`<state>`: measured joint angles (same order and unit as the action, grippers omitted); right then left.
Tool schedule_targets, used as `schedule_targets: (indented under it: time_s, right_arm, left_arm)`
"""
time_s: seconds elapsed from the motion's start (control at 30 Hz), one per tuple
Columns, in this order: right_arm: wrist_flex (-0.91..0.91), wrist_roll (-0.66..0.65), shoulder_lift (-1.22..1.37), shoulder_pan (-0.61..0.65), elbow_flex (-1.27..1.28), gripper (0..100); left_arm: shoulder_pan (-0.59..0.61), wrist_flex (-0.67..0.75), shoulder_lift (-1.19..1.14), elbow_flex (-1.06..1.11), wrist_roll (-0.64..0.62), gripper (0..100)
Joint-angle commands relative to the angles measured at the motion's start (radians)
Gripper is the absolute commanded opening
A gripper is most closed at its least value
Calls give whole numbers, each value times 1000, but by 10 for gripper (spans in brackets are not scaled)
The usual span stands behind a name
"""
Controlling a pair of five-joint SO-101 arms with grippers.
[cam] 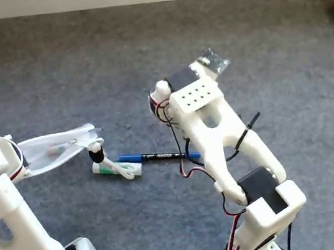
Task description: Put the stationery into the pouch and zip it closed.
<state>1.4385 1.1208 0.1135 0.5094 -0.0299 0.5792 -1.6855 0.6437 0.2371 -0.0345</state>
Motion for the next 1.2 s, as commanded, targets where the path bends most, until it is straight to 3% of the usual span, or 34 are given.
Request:
schedule_targets:
  time_s: [0.0,0.2,0.73,1.17]
  right_arm:
    - [16,3,-22,21,-27,160]
    - [15,3,97,65,-7,160]
    - [15,3,252,2,-4,160]
    - [-197,3,254,4,94,159]
  left_arm:
    - [10,18,12,8,-8,7]
    - [8,40,12,41,-8,7]
    - [8,40,12,42,-5,7]
    - [8,40,12,42,-5,7]
